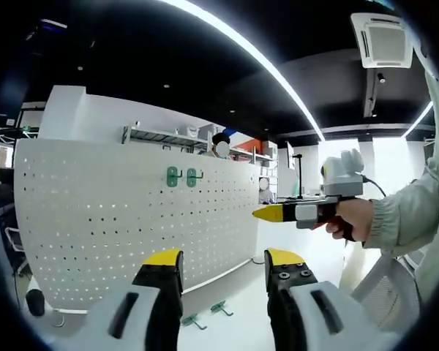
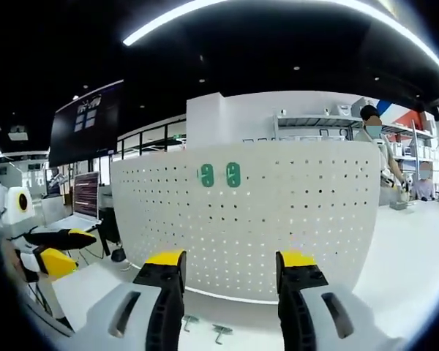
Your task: Insert the hook assembly into the mounting plate slot until the hook locks in place.
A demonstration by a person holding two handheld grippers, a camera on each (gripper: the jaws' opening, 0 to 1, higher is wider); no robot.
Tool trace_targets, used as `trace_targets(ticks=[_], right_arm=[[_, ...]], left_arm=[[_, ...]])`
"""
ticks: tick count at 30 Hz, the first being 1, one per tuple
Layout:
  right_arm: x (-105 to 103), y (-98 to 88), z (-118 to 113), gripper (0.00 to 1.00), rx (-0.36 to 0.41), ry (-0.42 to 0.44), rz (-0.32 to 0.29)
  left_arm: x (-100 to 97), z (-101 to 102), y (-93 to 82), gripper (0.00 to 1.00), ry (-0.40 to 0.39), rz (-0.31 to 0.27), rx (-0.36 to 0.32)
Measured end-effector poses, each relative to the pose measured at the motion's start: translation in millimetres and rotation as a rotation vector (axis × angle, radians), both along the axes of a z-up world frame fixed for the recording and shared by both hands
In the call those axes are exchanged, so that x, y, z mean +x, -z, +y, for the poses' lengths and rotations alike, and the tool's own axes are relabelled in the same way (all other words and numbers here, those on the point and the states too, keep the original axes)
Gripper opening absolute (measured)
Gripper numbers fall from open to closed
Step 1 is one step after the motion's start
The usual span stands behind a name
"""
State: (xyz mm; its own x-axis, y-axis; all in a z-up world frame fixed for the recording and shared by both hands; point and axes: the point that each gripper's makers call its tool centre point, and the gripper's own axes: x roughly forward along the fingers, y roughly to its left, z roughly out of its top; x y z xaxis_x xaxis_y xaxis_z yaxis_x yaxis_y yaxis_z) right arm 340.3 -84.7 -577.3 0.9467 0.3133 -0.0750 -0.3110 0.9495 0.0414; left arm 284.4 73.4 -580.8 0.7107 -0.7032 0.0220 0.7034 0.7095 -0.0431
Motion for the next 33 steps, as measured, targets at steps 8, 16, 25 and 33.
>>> trace_targets(ticks=[8, 16, 25, 33], right_arm=[[-21, 5.0, 14, 0.50, 0.009, -0.044, 0.010], [-38, 22.8, 28, 0.52, -0.020, -0.096, 0.021], [-51, 25.9, 26, 0.52, -0.005, -0.103, 0.021], [-60, 35.5, 26, 0.53, -0.004, -0.113, 0.002]], left_arm=[[3.6, 4, -0.8, 0.46, -0.010, -0.003, 0.001], [3.8, 4, 2.0, 0.46, -0.007, 0.001, 0.009], [1.0, 8, 9.1, 0.46, -0.011, 0.015, 0.020], [-2.2, 11, 21.5, 0.46, -0.017, 0.041, 0.040]])
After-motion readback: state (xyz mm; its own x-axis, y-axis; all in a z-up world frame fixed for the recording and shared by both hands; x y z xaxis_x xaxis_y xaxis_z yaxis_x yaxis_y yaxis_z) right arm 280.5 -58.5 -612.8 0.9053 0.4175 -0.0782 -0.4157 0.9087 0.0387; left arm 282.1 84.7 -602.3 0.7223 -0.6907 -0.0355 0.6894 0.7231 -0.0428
